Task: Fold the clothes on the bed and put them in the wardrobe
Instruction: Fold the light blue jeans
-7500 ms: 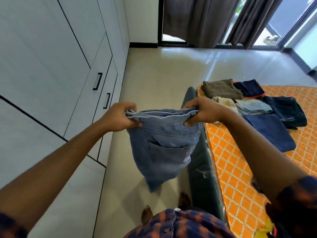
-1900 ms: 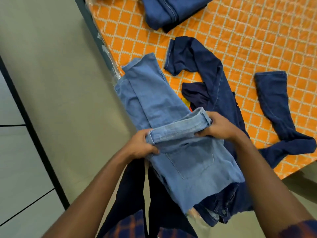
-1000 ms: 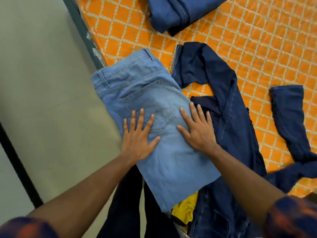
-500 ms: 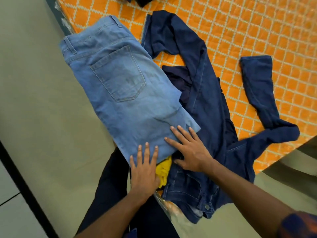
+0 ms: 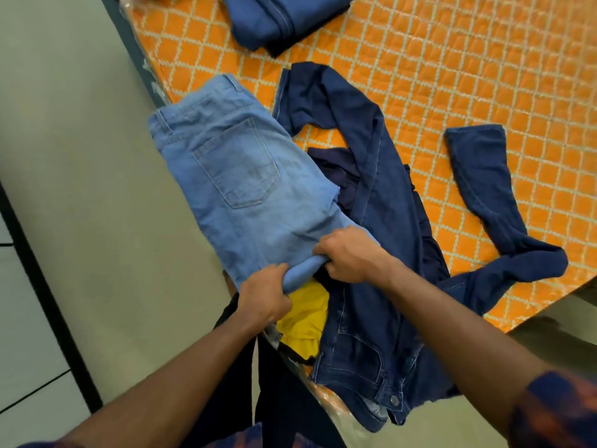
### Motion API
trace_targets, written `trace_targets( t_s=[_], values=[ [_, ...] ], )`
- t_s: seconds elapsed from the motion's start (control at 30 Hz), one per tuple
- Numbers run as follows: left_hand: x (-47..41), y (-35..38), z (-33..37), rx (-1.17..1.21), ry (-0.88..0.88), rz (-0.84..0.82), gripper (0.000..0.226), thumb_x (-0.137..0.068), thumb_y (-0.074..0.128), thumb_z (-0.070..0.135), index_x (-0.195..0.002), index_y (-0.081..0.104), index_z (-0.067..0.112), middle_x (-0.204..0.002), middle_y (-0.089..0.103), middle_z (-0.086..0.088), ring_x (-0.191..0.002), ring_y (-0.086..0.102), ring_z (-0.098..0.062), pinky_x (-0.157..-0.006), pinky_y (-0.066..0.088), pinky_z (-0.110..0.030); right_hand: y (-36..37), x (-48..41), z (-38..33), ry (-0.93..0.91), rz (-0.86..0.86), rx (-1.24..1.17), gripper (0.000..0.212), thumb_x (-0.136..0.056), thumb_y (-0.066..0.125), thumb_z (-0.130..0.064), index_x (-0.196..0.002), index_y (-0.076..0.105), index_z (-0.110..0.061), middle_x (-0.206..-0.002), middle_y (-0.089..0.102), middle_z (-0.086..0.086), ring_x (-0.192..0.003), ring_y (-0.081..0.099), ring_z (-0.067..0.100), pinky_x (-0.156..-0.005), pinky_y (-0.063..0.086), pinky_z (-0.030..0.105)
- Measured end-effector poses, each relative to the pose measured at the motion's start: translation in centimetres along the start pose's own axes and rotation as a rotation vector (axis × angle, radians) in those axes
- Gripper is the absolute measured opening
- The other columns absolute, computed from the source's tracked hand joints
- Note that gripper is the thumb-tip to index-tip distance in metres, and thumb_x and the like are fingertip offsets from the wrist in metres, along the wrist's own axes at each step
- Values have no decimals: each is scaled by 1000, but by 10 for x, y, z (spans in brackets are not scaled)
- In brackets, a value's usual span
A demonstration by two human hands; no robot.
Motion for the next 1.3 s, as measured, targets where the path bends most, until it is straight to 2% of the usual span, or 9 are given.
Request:
trace_targets(
  t_s=[0.1, 0.2, 0.37, 0.5, 0.63, 0.77, 1.0, 1.13, 1.3],
  values=[
    [-19, -59, -19, 110, 12, -132, 9, -67, 57, 21, -76, 56, 18, -75, 56, 0, -77, 59, -24, -57, 36, -31, -66, -24, -2, -16, -99, -148, 7, -81, 66, -24, -82, 60, -21, -69, 54, -3, -69, 52, 22, -59, 39, 35],
    [-52, -146, -53, 208, 33, -199, 37, -54, 43, 22, -79, 56, -1, -72, 53, -6, -71, 50, -21, -59, 37, -33, -137, -78, -2, -82, 26, -285, 21, -79, 78, -36, -87, 69, -20, -74, 63, -2, -71, 56, 18, -63, 44, 39],
    [-143, -280, -110, 158, -22, 18, 40, -55, 44, 22, -81, 60, -3, -75, 56, -10, -71, 52, -24, -63, 44, -37, -232, -218, 4, -81, 297, -217, 35, -80, 80, -41, -105, 71, -18, -91, 64, -4, -87, 58, 19, -68, 37, 33],
    [-218, -322, -153, -17, -154, 206, 26, -73, 51, 17, -95, 64, 9, -97, 66, -20, -82, 56, -34, -75, 48, -41, -253, -311, 17, 12, 401, -80, 35, -85, 69, -42, -117, 69, -29, -112, 71, -6, -109, 62, 23, -82, 41, 37],
    [-238, -321, -172, -73, -242, 442, 56, -77, 59, 16, -132, 51, 20, -128, 54, -17, -118, 49, -39, -92, 41, -51, -236, -341, 18, 124, 641, -4, 45, -88, 62, -37, -132, 63, -32, -127, 65, -8, -119, 57, 23, -99, 34, 43],
    [-196, -280, -135, -24, 68, 811, 66, -78, 59, 30, -142, 48, 19, -147, 47, -13, -137, 42, -37, -102, 37, -52, -194, -294, -5, 108, 1049, -3, 35, -96, 61, -37, -126, 69, -21, -143, 59, 5, -133, 52, 27, -111, 35, 52],
    [-159, -157, -110, -84, 96, 538, 96, -78, 57, 70, -159, 26, 30, -168, 10, -10, -155, 4, -37, -118, 13, -67, -113, -255, 16, 290, 754, -28, 64, -102, 40, -63, -158, 34, -33, -169, 18, 4, -157, 10, 26, -123, 9, 61],
    [-181, -138, -115, -131, 78, 470, 97, -82, 45, 80, -161, 20, 27, -169, 1, -13, -154, -4, -42, -116, 9, -70, -98, -281, 66, 347, 525, -290, 79, -91, 29, -82, -160, 10, -47, -170, 12, -5, -157, 10, 22, -123, 13, 59],
    [-161, -135, -109, -113, 90, 546, 103, -77, 50, 81, -160, 24, 26, -168, 7, -13, -155, 1, -38, -118, 3, -68, -113, -254, 57, 340, 821, -173, 71, -98, 50, -63, -158, 34, -29, -164, 31, 7, -147, 36, 27, -115, 31, 54]
  ],
)
Point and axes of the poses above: each hand's wrist, its own x-axis away from the middle knuckle, its own y-axis out of the palm, z = x × y, the point moved 5 cm from there along -x, towards the middle knuckle
